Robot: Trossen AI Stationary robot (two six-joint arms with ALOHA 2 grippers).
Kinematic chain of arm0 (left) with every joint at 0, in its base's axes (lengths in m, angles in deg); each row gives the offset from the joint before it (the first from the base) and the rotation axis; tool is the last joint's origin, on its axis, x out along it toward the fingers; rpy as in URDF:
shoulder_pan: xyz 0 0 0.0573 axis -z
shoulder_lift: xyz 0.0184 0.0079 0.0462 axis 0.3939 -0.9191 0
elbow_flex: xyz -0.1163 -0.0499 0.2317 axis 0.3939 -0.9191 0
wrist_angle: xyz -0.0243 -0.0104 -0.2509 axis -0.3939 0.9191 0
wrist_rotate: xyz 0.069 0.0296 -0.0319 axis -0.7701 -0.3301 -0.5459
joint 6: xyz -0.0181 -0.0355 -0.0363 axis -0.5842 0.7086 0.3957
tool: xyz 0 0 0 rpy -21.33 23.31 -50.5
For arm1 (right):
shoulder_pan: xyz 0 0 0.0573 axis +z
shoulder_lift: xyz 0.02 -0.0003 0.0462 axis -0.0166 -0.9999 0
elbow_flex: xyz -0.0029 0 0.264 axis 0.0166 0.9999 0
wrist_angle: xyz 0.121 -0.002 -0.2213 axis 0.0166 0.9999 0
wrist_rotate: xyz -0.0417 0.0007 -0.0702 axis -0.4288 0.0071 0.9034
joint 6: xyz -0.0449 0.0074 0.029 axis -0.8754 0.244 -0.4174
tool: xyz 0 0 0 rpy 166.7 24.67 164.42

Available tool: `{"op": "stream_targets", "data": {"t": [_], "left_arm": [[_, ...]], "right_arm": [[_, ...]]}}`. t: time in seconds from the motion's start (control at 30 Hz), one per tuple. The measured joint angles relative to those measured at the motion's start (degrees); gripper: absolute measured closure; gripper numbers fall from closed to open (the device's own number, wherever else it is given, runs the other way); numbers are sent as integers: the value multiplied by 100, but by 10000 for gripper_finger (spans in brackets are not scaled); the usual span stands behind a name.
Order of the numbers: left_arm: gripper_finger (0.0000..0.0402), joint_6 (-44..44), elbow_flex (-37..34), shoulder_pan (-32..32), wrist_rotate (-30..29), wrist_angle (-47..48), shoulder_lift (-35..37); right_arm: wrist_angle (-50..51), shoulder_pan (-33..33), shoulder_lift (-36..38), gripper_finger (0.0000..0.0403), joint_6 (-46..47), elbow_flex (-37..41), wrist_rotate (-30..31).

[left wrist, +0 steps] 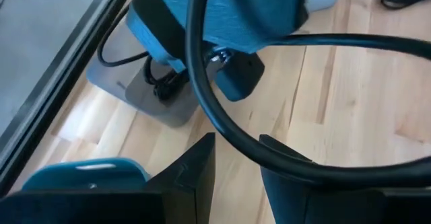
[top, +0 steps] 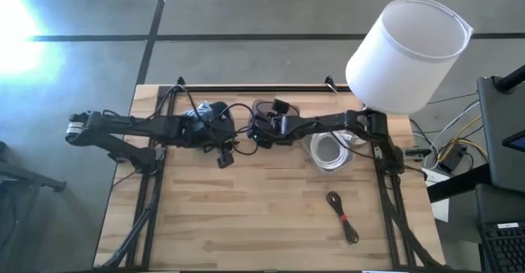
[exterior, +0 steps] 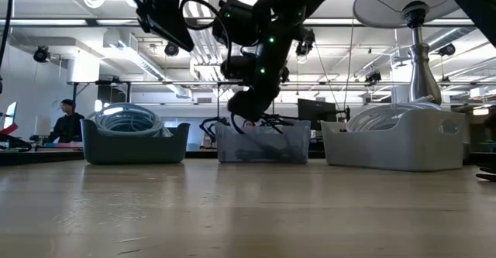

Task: Pick & Place USB Port
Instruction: Put the left black charger cable into the black bin, then put the black charger cable into the black bin

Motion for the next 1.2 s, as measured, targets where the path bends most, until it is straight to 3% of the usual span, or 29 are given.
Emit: {"op": "stream_targets", "data": {"t": [0.37, 0.7, 0.9, 1.2], "left_arm": [[285, 56, -16, -4, -7, -25, 2], [285, 198, -13, -9, -47, -49, 2], [285, 250, -63, -7, -96, -47, 2], [285, 472, -219, 7, -167, -26, 2]], "right_arm": [[3, 21, -25, 314, 86, -102, -22], [437, 345, -25, 294, 226, -477, 0], [1318, 657, -25, 292, 471, -818, 42], [3488, 1499, 342, 285, 1973, -1026, -54]]}}
